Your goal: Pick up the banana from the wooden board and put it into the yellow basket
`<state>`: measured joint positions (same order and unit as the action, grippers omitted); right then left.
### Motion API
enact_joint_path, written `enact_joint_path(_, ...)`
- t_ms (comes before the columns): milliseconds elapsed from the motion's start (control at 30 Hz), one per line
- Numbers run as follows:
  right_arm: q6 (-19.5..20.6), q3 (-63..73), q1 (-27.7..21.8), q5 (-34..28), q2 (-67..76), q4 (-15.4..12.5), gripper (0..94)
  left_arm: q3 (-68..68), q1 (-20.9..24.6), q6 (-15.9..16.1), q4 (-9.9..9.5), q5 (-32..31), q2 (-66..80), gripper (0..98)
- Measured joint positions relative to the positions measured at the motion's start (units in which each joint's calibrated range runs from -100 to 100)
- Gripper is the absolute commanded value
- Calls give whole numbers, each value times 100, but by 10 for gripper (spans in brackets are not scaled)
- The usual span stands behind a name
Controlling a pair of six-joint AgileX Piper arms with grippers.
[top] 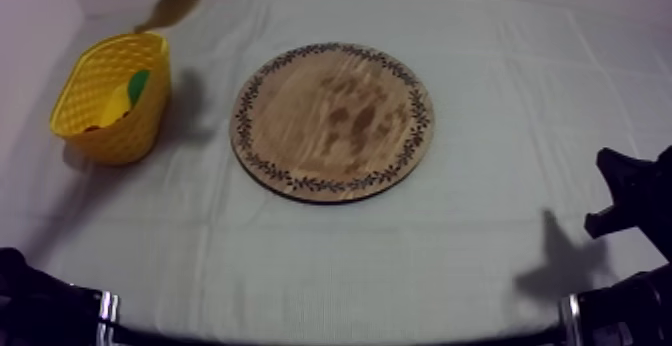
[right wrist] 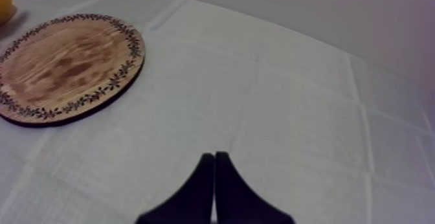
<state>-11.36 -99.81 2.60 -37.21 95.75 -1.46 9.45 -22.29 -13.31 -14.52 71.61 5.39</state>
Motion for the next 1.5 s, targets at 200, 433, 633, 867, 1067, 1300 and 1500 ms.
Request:
enact_joint_path(200, 0, 0, 0, 0, 0, 0, 3, -52, 312, -37, -296, 162, 388, 127)
enact_joint_path(433, 0, 0, 0, 0, 0, 0, 3, -79, 749, 47, -508, -17, 266, 101)
enact_joint_path(633, 0, 0, 0, 0, 0, 0, 3, -79, 1211, 78, -584, -284, -96, 95)
enact_joint_path(867, 0, 0, 0, 0, 0, 0, 3, 98, 1700, 74, -596, -439, -603, 96)
enact_joint_path(1067, 0, 0, 0, 0, 0, 0, 3, 524, 1990, 72, -526, -442, -1047, 90)
enact_joint_path(1300, 0, 0, 0, 0, 0, 0, 3, 1079, 2202, 11, -451, -636, -1505, 79)
enact_joint_path(1500, 0, 0, 0, 0, 0, 0, 3, 1141, 2259, 90, -373, -717, -1653, 73)
